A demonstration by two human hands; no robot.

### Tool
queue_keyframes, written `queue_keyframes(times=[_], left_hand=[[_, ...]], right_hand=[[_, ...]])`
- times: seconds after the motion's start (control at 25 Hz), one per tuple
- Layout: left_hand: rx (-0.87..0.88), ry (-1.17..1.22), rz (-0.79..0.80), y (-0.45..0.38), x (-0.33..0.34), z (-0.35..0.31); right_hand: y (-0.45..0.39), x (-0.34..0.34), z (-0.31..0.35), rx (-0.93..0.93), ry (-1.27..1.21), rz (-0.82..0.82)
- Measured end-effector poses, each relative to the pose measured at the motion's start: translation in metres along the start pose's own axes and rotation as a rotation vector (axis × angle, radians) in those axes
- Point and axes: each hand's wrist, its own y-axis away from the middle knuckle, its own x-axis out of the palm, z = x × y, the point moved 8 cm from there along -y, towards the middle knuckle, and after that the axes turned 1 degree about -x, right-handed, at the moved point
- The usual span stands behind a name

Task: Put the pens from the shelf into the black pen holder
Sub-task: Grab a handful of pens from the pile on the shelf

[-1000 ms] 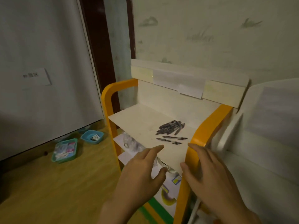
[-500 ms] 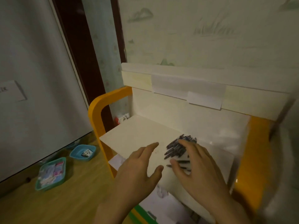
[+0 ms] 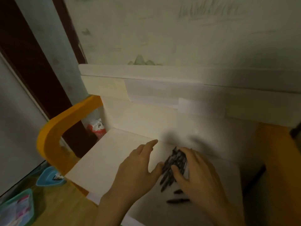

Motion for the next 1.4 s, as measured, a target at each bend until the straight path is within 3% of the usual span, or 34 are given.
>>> queue_keyframes(times=[0.16, 0.32, 0.52, 0.68, 0.92, 1.08, 1.4], left_hand=[[0.058, 0.097, 0.185, -0.047, 0.041, 0.016], [0.007, 0.235, 0.409, -0.085, 0.098, 0.044], [-0.107, 0.049, 0.593, -0.106, 0.182, 0.069], [-0.135, 0.01, 0.605, -0.108, 0.215, 0.064], [-0.145, 0.238, 0.654, -0.107, 0.24, 0.056], [-0.176, 0.28, 0.663, -0.109, 0.24, 0.056], [-0.08, 0.301, 0.582, -0.118, 0.211, 0.052]], right_hand=[[-0.017, 0.013, -0.027, 0.121, 0.058, -0.025], [-0.022, 0.015, -0.041, 0.271, 0.076, -0.073], [-0.025, 0.016, -0.046, 0.376, 0.156, -0.105], [-0.025, 0.021, -0.052, 0.444, 0.207, -0.098], [-0.023, 0.017, -0.052, 0.484, 0.259, -0.143], [-0.023, 0.018, -0.055, 0.486, 0.302, -0.118], [-0.027, 0.004, -0.048, 0.471, 0.325, -0.119]])
